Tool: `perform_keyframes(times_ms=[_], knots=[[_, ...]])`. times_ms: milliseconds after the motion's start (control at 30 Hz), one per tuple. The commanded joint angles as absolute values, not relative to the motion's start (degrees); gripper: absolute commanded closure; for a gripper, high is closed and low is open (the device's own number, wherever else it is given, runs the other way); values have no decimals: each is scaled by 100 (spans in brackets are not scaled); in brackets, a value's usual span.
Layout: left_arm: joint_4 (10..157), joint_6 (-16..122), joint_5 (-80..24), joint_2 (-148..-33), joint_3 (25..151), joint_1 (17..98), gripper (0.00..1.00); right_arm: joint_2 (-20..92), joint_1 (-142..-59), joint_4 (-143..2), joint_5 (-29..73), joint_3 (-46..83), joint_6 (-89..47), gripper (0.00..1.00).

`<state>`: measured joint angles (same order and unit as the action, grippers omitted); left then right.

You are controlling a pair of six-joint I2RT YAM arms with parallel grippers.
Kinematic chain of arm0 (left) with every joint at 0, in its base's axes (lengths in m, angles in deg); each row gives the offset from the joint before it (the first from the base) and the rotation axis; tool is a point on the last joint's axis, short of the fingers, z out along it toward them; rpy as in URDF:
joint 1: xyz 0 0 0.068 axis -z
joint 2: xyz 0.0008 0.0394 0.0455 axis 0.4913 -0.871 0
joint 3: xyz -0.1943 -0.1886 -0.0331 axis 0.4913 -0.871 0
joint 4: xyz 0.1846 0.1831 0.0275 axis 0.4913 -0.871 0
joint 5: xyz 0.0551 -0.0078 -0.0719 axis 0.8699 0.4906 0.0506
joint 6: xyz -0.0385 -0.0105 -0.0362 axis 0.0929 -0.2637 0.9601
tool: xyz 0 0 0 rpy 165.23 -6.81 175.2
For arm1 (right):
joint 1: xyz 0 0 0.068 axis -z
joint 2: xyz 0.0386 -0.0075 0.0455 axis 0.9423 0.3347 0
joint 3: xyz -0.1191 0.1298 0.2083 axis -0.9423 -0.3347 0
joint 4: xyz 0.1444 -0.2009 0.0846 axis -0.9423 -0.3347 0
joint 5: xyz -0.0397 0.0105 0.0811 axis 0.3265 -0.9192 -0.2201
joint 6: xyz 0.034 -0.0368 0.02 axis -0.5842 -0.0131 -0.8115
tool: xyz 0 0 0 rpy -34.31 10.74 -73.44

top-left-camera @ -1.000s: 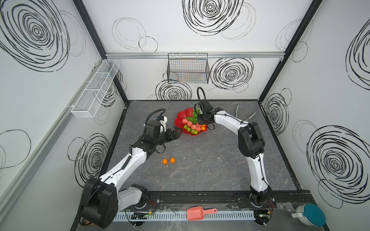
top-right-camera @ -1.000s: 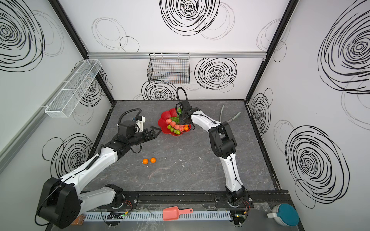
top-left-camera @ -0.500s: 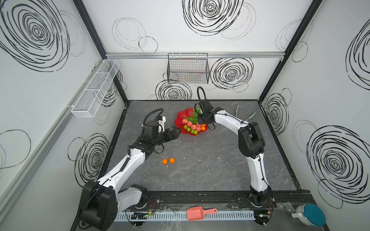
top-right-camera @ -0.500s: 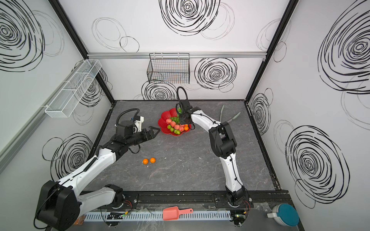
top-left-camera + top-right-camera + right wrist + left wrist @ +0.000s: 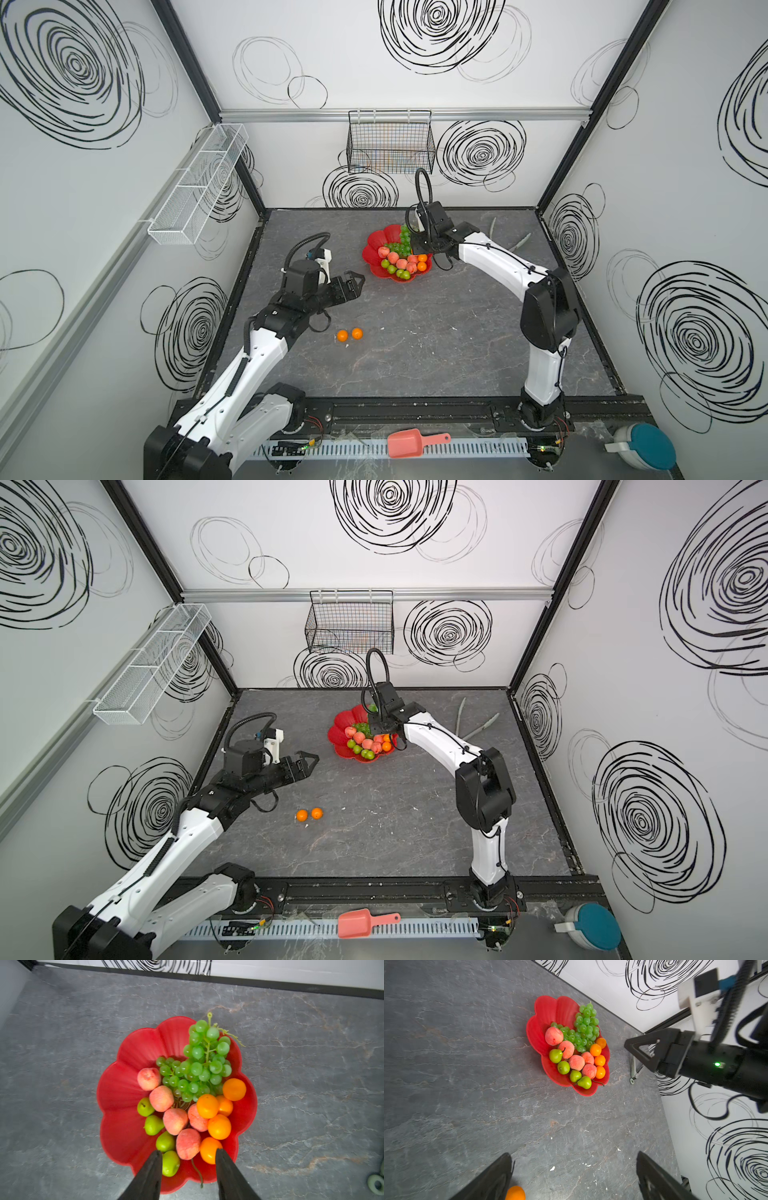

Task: Arrange fruit in a fruit bowl
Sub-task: Place the fruit in the fruit bowl, then pick up the fruit from the center of the table.

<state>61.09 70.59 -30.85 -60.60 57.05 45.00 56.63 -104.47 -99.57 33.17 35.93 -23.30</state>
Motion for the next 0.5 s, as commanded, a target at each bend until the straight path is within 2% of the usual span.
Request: perform_keyframes(times_ms=[0, 467], knots=[[5583, 6892, -2685, -5811, 5711, 4437, 4, 5390, -10758, -9768, 3476, 3219, -2473, 54], [4265, 7762, -1821, -4580, 5320, 4384, 4, 5251, -12184, -9287, 3398, 2268, -2975, 54]])
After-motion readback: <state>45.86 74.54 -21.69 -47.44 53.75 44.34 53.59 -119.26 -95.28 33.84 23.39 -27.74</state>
